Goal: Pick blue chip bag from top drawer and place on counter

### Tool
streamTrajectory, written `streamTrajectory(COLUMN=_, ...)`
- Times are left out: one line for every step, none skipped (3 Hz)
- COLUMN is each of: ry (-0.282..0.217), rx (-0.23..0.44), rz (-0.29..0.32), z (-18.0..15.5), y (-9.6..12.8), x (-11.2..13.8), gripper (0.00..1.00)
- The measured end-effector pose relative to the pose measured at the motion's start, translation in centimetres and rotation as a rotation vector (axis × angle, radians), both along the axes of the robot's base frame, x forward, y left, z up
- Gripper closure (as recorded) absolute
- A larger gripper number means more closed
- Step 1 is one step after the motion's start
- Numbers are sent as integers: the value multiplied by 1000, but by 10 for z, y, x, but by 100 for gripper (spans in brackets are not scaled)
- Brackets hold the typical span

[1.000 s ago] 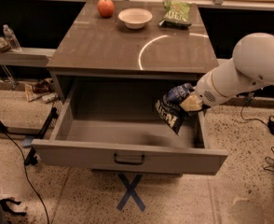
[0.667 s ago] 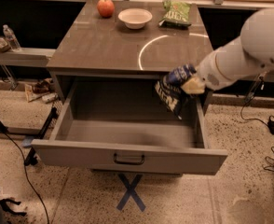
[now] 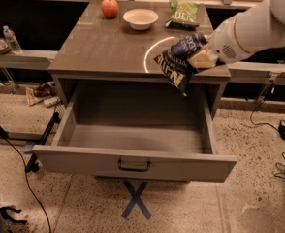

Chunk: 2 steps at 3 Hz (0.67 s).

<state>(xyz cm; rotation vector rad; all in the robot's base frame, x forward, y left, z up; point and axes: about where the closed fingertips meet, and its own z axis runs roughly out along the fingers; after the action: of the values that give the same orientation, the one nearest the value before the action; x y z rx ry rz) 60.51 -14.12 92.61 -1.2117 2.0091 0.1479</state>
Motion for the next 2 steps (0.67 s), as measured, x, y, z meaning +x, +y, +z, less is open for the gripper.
streamTrajectory(ry=-60, rx=130, rz=42, z=28, y=27, x=36, gripper=100)
streamTrajectory(ry=-73, rx=212, rz=69, z=28, y=53, x=64, gripper=100)
